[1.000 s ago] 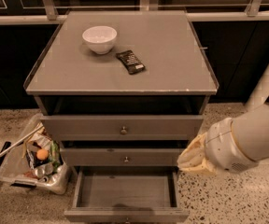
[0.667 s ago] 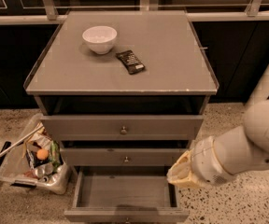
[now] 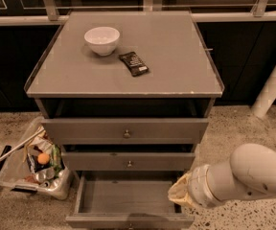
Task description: Close bottom drawer
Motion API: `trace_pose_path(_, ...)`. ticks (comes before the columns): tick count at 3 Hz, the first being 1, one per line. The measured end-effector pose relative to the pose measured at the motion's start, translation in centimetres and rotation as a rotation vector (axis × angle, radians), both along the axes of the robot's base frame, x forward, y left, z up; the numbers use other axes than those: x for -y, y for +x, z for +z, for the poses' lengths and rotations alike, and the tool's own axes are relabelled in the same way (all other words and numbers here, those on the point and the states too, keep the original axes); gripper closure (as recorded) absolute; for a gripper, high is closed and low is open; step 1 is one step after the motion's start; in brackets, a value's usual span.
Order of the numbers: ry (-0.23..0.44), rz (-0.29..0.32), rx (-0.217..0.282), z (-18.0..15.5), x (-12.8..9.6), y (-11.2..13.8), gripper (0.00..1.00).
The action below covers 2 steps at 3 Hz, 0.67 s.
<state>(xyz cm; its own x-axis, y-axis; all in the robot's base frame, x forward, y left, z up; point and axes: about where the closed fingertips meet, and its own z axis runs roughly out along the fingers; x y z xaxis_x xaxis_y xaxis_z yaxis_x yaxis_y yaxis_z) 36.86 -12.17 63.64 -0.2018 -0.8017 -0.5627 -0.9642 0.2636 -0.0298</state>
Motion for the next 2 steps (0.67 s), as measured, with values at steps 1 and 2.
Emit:
trace_pose_path(1,-0.038,-0.034,0.014,-4.5,1.1,1.6,1.00)
trace_pose_path(2,-0.107,-0.066,0.018,-8.1,2.1,3.5,1.00)
